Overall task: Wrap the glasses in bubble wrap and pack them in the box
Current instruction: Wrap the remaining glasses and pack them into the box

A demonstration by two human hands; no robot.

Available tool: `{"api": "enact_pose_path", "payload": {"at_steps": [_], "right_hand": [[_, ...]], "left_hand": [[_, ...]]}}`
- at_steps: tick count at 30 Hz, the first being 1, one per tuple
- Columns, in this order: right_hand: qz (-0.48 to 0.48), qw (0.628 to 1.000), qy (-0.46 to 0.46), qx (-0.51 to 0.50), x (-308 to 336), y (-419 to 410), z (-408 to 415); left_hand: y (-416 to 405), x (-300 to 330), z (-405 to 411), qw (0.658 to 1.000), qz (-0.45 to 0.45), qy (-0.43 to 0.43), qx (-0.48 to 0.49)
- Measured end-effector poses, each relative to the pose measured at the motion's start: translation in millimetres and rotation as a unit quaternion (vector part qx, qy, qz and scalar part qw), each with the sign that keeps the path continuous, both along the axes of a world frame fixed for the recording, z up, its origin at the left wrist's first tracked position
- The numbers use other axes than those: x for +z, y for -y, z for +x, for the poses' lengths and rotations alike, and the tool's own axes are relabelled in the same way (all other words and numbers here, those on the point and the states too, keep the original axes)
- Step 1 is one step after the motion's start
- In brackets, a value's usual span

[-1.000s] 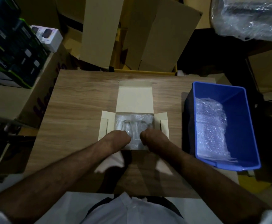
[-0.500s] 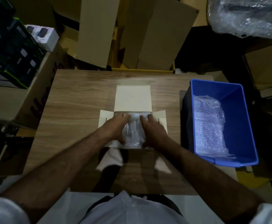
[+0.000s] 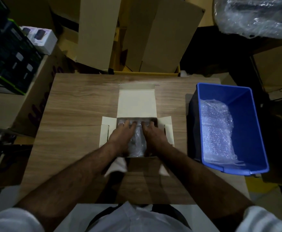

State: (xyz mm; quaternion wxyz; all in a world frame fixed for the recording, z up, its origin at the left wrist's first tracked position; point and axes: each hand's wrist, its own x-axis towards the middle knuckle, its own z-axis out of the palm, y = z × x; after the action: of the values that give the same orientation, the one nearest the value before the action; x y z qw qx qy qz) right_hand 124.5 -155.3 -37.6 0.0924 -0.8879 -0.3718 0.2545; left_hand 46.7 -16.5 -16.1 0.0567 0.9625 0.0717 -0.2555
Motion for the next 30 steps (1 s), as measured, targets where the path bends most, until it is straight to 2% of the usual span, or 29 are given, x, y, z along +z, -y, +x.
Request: {"api": "enact_pose_path", "payload": {"at_steps": [5, 8, 11, 15, 19, 21, 23, 27, 30], "right_hand": [[0.0, 1.0, 0.014, 0.016, 22, 14, -6], [0.076, 0.995, 0.063, -0.016, 38, 37, -12], [0.116, 0.986, 0.109, -0.042, 47, 65, -6], [0.178, 0.961, 0.157, -0.14, 64, 116, 9], [0.179, 0.94, 0.173, -0.235, 66, 185, 28], [0.16, 0.94, 0.173, -0.246, 60, 221, 41], [0.106, 0.958, 0.115, -0.241, 53, 252, 56], [-0.062, 0.989, 0.01, -0.135, 32, 285, 90], [-0.125, 0.99, 0.012, -0.068, 9, 286, 110]], "left_hand": [[-1, 6, -12, 0.996, -0.075, 0.043, 0.038], [4, 19, -23, 0.986, -0.118, 0.099, 0.06], [22, 26, -23, 0.979, -0.102, 0.173, 0.031], [65, 26, 0, 0.957, -0.136, 0.258, 0.012], [123, 29, 39, 0.938, -0.17, 0.298, -0.036], [154, 30, 60, 0.933, -0.178, 0.306, -0.063], [183, 31, 81, 0.935, -0.167, 0.304, -0.075], [212, 15, 111, 0.952, -0.104, 0.274, -0.091], [217, 6, 120, 0.966, -0.097, 0.229, -0.07]]}}
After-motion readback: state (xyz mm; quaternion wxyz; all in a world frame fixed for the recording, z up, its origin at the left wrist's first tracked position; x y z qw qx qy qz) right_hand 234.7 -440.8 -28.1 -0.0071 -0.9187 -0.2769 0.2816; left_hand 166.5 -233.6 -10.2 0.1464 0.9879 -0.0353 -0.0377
